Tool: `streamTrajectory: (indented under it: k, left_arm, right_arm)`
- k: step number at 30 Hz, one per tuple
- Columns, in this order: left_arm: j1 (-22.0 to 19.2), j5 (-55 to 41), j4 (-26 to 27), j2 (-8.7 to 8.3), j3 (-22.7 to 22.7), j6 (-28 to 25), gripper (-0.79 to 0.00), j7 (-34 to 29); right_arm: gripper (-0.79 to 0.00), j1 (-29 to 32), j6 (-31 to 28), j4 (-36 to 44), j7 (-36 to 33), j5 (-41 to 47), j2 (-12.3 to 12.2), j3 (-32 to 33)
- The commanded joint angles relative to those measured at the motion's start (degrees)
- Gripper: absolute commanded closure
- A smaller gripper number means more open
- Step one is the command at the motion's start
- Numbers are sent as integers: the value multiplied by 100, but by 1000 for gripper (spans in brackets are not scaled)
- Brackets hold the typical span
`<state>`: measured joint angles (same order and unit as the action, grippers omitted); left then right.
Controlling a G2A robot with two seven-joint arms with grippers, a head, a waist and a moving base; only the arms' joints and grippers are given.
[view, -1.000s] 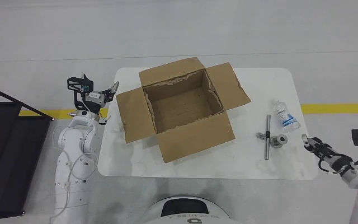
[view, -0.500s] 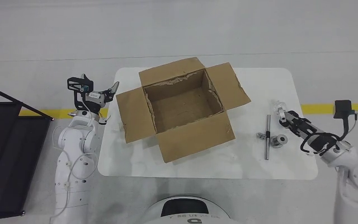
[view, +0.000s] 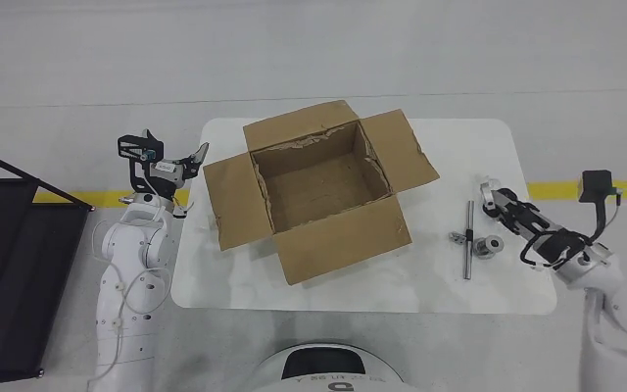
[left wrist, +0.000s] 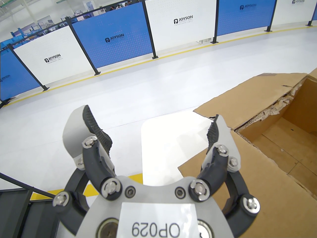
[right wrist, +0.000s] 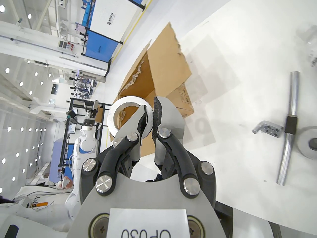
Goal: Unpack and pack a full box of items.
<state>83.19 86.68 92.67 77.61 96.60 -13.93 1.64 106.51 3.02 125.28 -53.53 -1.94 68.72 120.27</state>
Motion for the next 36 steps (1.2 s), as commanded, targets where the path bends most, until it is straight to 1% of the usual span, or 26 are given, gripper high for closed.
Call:
streamTrajectory:
  k: [1,3,5,7,9,13,15,17,18,22,26,31,36]
  left_arm:
    - [0,0,0,0,0,-2,-785,0]
    - [0,0,0,0,0,-2,-785,0]
    - [0,0,0,0,0,-2,-785,0]
    - [0,0,0,0,0,-2,-785,0]
    - [0,0,0,0,0,-2,-785,0]
    - [0,0,0,0,0,-2,-785,0]
    - [0,0,0,0,0,-2,-785,0]
    - [0,0,0,0,0,-2,-785,0]
    - [0,0,0,0,0,-2,-785,0]
    - [0,0,0,0,0,-2,-785,0]
    - [0,0,0,0,0,-2,-785,0]
    - [0,0,0,0,0,-2,-785,0]
    - [0,0,0,0,0,-2,-785,0]
  right_arm:
    - [0,-255,187,245,-88,-162,-29,-417]
    - [0,-662,438,414,-247,-411,-69,-990]
    - [0,-1121,695,407,-383,-765,-103,-1639]
    - [0,-1592,986,315,-355,-1361,-121,-2369]
    - [0,-2049,1182,128,-345,-1751,-114,-3092]
    - [0,-2837,1694,-325,196,-2289,-35,-4191]
    - [0,-3147,1931,-555,460,-2491,16,-4643]
    - [0,-3401,2202,-772,777,-2952,59,-5052]
    - [0,-3493,2308,-887,844,-3032,85,-5249]
    - [0,-3817,2612,-1364,1008,-3392,168,-5830]
    - [0,-4079,2823,-1850,1070,-3598,252,-6266]
    - [0,-4331,2980,-2292,1149,-3813,334,-6579]
    - [0,-4584,3219,-2757,1448,-4074,450,-6915]
